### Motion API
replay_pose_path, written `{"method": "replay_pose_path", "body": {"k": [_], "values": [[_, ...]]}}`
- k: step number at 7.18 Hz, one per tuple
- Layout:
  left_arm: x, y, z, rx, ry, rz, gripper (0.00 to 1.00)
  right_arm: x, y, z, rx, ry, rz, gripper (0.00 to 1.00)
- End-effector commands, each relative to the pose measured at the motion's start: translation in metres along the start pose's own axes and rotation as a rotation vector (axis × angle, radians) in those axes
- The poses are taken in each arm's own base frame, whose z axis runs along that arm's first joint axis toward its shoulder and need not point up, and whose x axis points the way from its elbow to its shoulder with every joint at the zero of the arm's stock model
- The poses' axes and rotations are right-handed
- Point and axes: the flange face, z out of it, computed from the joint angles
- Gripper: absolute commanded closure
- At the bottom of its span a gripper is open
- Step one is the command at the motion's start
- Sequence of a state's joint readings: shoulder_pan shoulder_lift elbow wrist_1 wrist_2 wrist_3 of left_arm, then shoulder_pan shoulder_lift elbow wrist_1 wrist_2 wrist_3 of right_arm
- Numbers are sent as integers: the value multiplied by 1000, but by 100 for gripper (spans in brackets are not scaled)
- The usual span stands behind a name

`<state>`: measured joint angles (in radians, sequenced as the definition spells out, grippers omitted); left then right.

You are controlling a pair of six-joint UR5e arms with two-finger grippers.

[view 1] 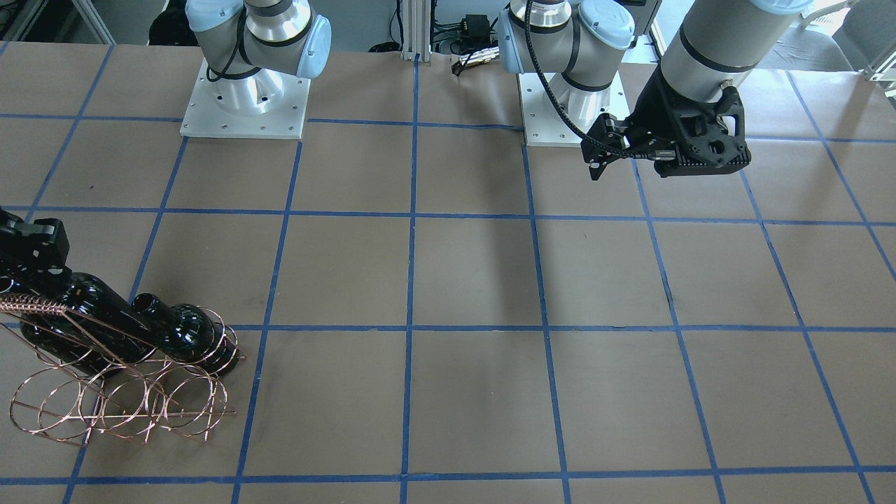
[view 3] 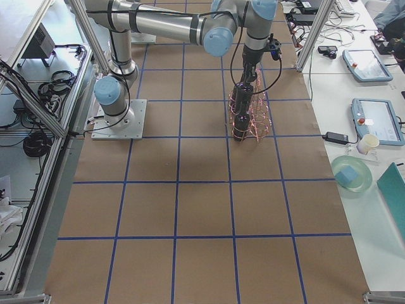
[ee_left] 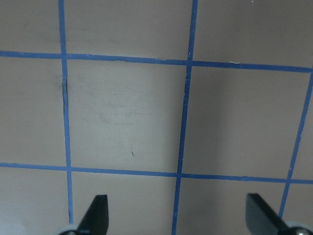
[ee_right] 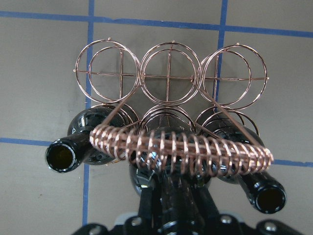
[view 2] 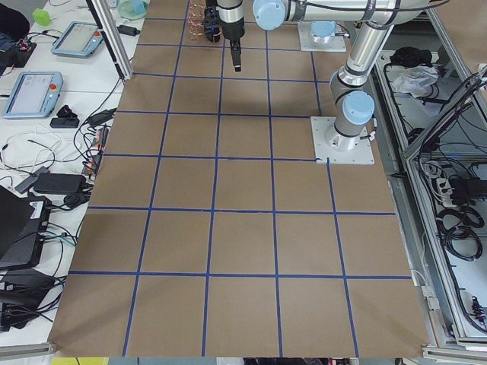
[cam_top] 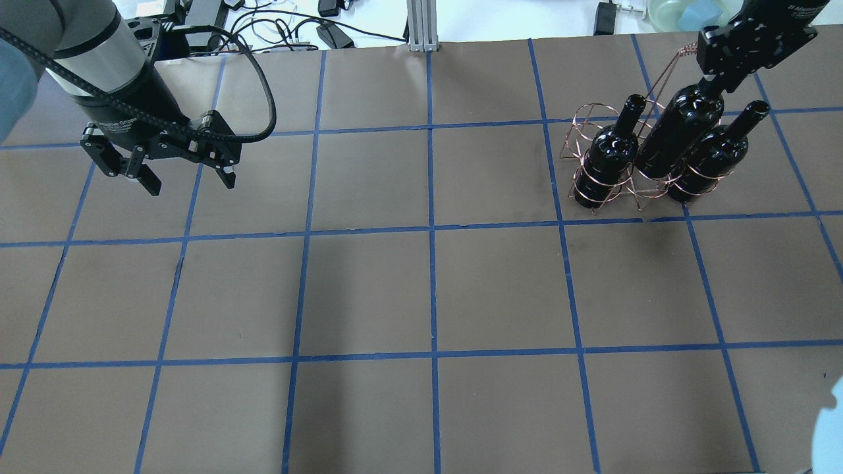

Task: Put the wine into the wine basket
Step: 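Lower the bottle into the rack slot beside the other bottles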

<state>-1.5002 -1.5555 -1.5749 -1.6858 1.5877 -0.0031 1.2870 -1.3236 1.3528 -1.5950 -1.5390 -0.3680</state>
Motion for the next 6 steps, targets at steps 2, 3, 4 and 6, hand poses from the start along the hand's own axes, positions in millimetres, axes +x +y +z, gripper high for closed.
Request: {"method": "replay_pose_path", "body": {"k": [2,3,4,6], "values": [[0,0,1,-2,0,-4,0,2,-4,31,18,6,8,98],[0,0,1,-2,2,-5,0,4,-6,43,-2,-1,12,98],[0,0,2,-4,5,-8,0,4,-7,49,-14,-6,29,96],[2,-2,2,4,8,-21,0,4,-5,64,-37,-12,53,94]]}}
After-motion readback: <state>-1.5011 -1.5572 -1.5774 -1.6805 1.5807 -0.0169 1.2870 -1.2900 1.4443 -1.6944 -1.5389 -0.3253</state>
